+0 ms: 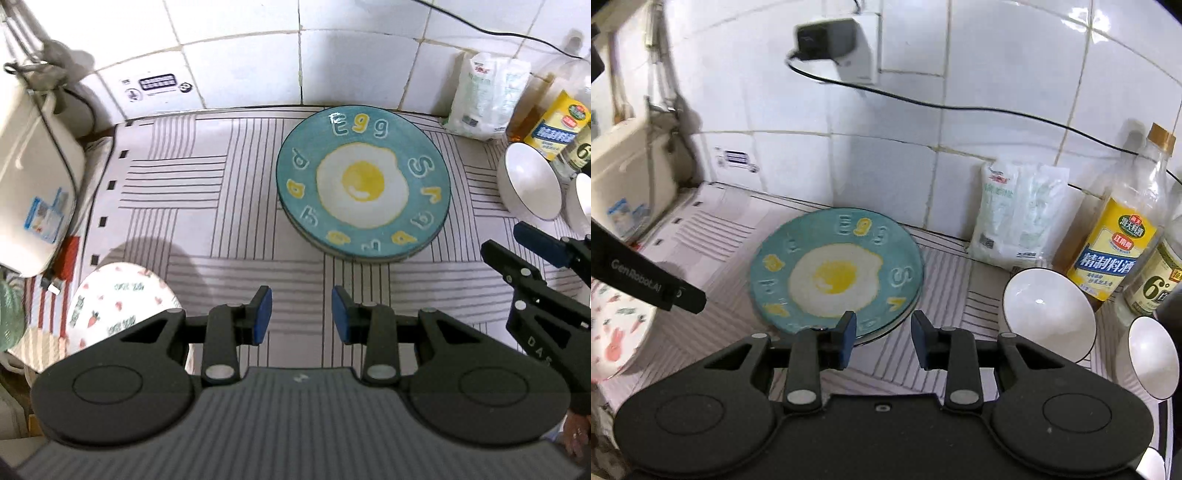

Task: Organize plates and bowls
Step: 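Lower the egg plate onto the sun plate and open both tools, then move both tools to the bunny plate rim and close them, then lift the bunny plate with both tools and carry it over the plate stack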

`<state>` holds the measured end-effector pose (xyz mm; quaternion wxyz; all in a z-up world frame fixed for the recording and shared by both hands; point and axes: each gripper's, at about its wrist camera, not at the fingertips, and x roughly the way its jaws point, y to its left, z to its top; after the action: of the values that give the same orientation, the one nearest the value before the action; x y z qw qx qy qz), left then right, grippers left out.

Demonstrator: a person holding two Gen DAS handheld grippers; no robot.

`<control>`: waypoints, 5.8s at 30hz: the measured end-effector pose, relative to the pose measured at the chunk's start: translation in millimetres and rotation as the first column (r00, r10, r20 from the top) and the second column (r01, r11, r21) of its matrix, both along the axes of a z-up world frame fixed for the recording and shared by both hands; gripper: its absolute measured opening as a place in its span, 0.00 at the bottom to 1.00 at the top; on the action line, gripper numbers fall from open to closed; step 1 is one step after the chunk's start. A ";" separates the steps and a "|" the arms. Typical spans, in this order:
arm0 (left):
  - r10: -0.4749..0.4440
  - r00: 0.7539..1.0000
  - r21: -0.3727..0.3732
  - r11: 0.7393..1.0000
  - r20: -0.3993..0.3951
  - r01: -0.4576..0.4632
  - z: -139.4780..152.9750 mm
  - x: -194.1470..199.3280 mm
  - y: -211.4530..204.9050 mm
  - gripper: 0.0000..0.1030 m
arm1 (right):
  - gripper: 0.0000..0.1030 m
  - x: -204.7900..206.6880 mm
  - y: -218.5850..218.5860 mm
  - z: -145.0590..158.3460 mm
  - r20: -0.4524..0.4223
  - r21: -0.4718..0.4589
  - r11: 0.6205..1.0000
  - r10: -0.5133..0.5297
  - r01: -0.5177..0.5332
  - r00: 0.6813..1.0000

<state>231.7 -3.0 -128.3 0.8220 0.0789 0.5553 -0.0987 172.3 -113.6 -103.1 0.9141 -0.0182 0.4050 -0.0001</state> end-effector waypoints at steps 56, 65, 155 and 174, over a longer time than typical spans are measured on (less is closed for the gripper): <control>0.217 0.970 0.042 0.974 0.109 -0.222 -54.2 -83.2 233.2 0.87 | 0.88 -38.2 163.5 -47.5 0.201 0.368 0.877 0.251 -0.310 0.947; 0.273 0.956 0.042 0.959 0.109 -0.279 -93.7 -59.5 262.6 0.89 | 0.86 -4.2 175.6 -89.6 0.108 0.442 0.870 0.192 -0.220 0.975; -0.117 0.993 -0.121 0.986 0.014 0.118 -74.4 110.6 5.2 0.32 | 0.23 51.7 -33.7 -77.8 -0.130 0.365 0.905 -0.183 0.219 0.974; -0.058 0.998 -0.063 0.996 -0.015 0.057 -76.0 110.0 -7.0 0.33 | 0.41 72.0 0.6 -69.5 -0.202 0.107 0.965 -0.214 0.238 0.956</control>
<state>341.7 -10.0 -204.3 0.8162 0.0684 0.5563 -0.1405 244.3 -113.0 -172.7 0.8647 0.0879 0.4885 -0.0768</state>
